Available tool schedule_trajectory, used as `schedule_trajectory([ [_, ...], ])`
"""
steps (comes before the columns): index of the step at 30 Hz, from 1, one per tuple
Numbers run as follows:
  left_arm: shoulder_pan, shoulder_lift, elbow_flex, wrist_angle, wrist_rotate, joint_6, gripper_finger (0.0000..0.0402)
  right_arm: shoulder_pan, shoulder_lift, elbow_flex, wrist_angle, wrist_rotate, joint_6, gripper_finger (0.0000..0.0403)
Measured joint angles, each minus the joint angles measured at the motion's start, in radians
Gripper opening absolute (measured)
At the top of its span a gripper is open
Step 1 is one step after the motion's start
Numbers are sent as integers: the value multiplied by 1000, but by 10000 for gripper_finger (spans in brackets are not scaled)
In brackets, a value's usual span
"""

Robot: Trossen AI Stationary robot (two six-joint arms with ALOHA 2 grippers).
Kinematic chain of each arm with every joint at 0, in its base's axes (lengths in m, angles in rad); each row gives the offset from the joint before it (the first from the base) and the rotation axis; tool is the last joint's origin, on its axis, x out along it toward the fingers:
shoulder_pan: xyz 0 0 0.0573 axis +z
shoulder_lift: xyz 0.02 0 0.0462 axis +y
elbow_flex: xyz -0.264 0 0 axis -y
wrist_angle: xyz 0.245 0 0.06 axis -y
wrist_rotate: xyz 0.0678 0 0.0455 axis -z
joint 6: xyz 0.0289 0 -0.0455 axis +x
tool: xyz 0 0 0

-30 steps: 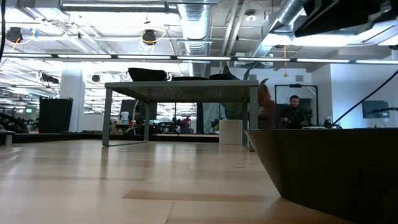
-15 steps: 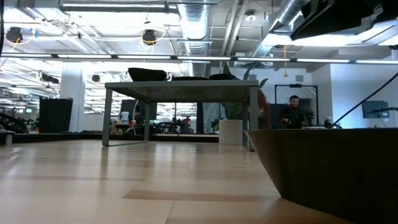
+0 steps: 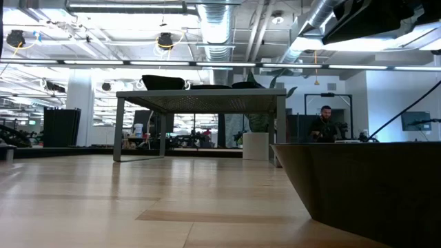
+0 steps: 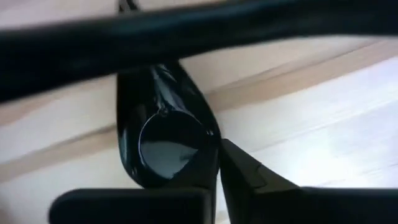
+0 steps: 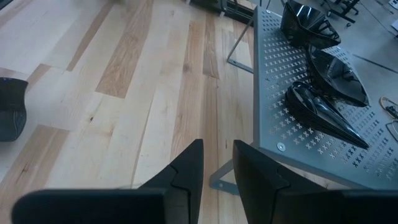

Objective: Pick & Place Mini shaped plates
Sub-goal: Stack the black drop shaped plate on top of the black drop shaped plates on the shelf

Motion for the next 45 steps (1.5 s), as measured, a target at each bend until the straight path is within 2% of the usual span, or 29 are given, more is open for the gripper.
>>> schedule_trajectory([
  [4,25,7,36,1,-106,59,9,0,0,0,1,0,0,81],
  [7,81,9,102,12,-151,194,6,0,0,0,2,0,3,81],
  [10,168,8,174,71,-158,439,5,0,0,0,2,0,39,81],
  [16,370,6,297,213,-182,1085,5,1,0,0,-19,-4,184,81],
  [19,474,6,341,212,-182,1367,4,15,0,0,-89,-72,256,81],
  [22,585,6,384,216,-181,1609,4,34,0,0,-160,-136,331,81],
  [25,686,6,426,218,-181,1770,4,54,0,0,-203,-136,400,81],
  [30,802,5,498,225,-170,1977,4,73,0,0,-212,-131,418,81],
  [34,887,4,514,230,-169,2066,4,75,1,0,-211,-130,422,81],
  [39,976,4,513,228,-173,2078,9,75,6,0,-210,-130,480,81],
  [45,1019,4,509,229,-173,2078,7,74,29,0,-211,-130,488,81],
])
